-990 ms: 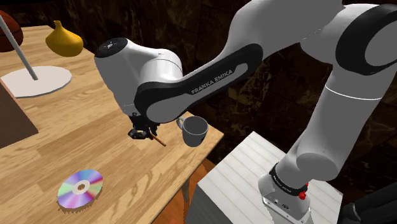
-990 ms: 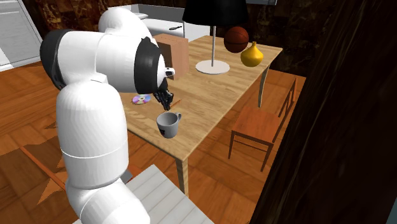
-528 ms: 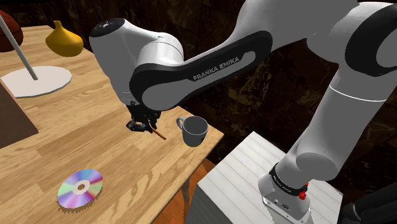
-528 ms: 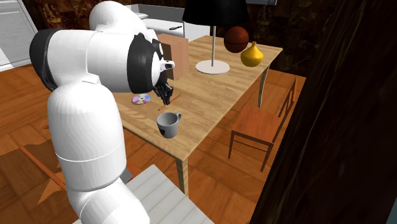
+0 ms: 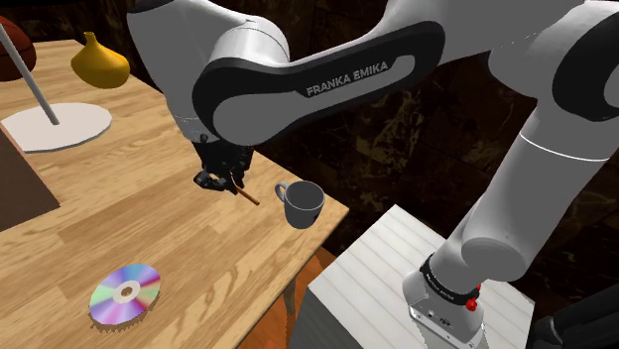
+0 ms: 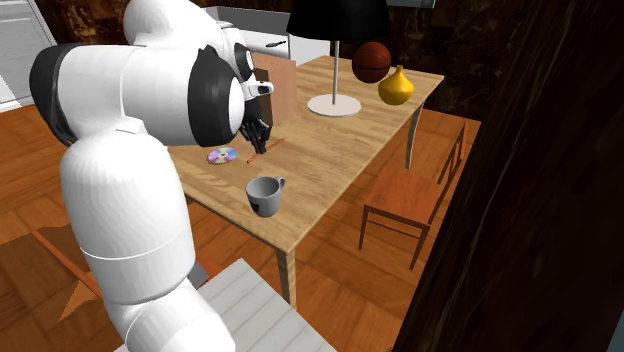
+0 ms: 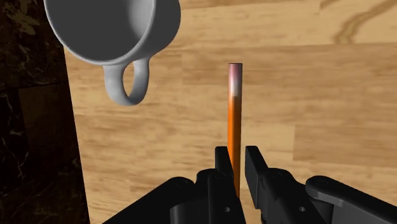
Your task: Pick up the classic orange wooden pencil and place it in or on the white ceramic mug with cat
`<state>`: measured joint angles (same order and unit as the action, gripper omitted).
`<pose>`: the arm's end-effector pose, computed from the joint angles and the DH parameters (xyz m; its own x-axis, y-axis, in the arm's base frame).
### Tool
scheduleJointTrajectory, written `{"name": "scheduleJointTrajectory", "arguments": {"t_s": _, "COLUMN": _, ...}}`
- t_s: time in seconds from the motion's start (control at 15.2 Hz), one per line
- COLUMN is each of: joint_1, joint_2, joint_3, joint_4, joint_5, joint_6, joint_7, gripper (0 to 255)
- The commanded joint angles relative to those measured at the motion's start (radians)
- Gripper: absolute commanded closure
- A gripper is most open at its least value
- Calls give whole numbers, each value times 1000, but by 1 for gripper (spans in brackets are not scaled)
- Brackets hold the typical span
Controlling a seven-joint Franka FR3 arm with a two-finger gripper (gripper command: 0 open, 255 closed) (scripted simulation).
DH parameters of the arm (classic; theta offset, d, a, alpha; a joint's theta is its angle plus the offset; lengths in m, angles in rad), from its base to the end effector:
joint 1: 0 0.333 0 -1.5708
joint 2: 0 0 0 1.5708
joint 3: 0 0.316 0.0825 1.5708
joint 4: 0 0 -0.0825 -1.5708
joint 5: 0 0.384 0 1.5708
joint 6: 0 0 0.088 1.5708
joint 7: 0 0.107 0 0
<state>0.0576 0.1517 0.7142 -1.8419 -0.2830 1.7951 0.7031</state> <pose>0.4395 0.3738 0.4497 0.9880 0.1534 -0.0188 0.1536 -0.9613 0.2288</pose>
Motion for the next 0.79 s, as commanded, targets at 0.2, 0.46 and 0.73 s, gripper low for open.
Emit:
{"name": "scheduleJointTrajectory", "arguments": {"t_s": 0.2, "joint_1": 1, "joint_2": -15, "joint_3": 4, "joint_4": 53, "joint_5": 14, "joint_6": -62, "joint_7": -16, "gripper": 255}}
{"name": "scheduleJointTrajectory", "arguments": {"t_s": 0.46, "joint_1": 1, "joint_2": -22, "joint_3": 5, "joint_4": 98, "joint_5": 21, "joint_6": -112, "joint_7": -28, "gripper": 255}}
{"name": "scheduleJointTrajectory", "arguments": {"t_s": 0.73, "joint_1": -17, "joint_2": -79, "joint_3": 3, "joint_4": 74, "joint_5": 56, "joint_6": -124, "joint_7": -59, "gripper": 255}}
